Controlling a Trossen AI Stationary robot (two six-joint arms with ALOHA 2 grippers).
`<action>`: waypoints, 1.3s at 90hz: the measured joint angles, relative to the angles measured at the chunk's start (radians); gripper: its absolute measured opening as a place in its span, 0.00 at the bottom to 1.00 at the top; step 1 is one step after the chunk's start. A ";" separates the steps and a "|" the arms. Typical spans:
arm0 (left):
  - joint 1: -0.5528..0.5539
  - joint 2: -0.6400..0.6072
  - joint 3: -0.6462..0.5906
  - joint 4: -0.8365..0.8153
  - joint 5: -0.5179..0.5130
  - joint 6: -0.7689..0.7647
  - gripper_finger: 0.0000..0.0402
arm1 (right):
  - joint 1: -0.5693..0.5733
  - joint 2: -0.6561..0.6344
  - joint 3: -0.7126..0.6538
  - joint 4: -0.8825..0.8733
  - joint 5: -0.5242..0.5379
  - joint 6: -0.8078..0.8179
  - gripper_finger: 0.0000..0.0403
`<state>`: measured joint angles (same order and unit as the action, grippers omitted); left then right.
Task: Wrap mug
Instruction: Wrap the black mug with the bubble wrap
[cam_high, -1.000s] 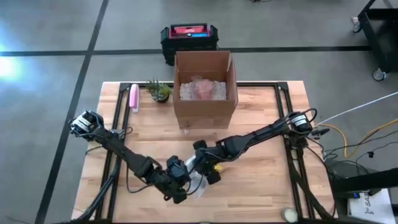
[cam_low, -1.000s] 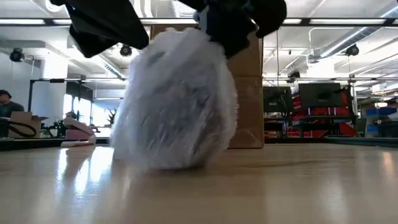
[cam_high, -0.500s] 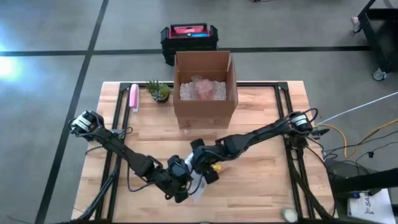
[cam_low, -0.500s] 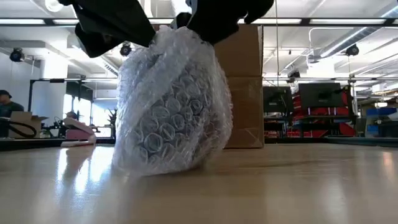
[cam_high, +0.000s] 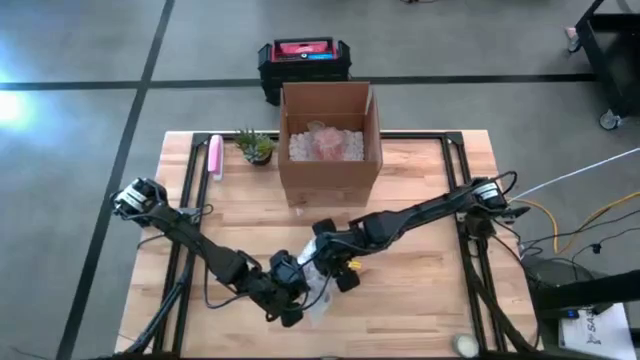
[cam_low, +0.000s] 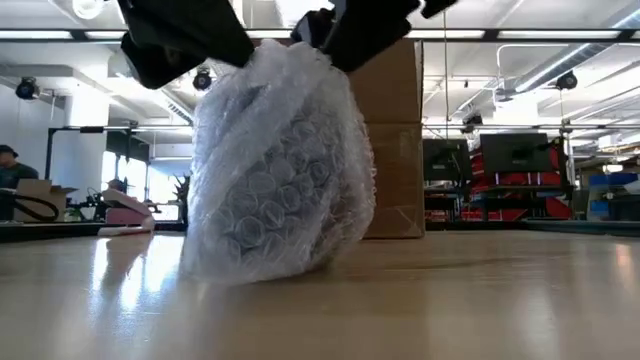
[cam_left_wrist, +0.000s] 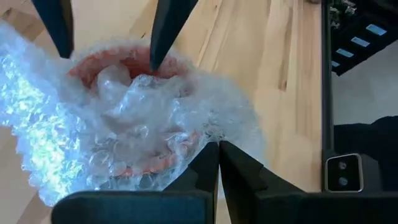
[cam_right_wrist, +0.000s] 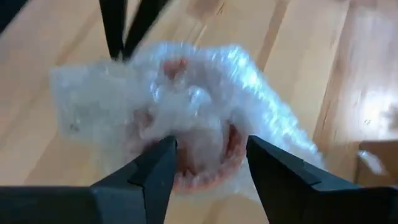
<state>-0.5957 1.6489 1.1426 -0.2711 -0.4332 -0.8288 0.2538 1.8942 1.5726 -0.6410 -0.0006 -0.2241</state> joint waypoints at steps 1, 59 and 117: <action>0.000 0.000 0.001 0.001 -0.001 0.000 0.00 | 0.001 0.000 0.000 0.000 0.000 0.000 0.42; 0.037 -0.011 0.002 -0.014 -0.063 -0.010 0.00 | 0.015 0.129 -0.004 0.131 -0.033 0.013 0.01; 0.082 0.056 -0.027 -0.016 -0.030 0.005 0.00 | -0.001 -0.019 -0.003 0.112 0.053 -0.019 0.00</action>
<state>-0.5140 1.7051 1.1156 -0.2872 -0.4635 -0.8239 0.2526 1.8751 1.5692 -0.5294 0.0528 -0.2434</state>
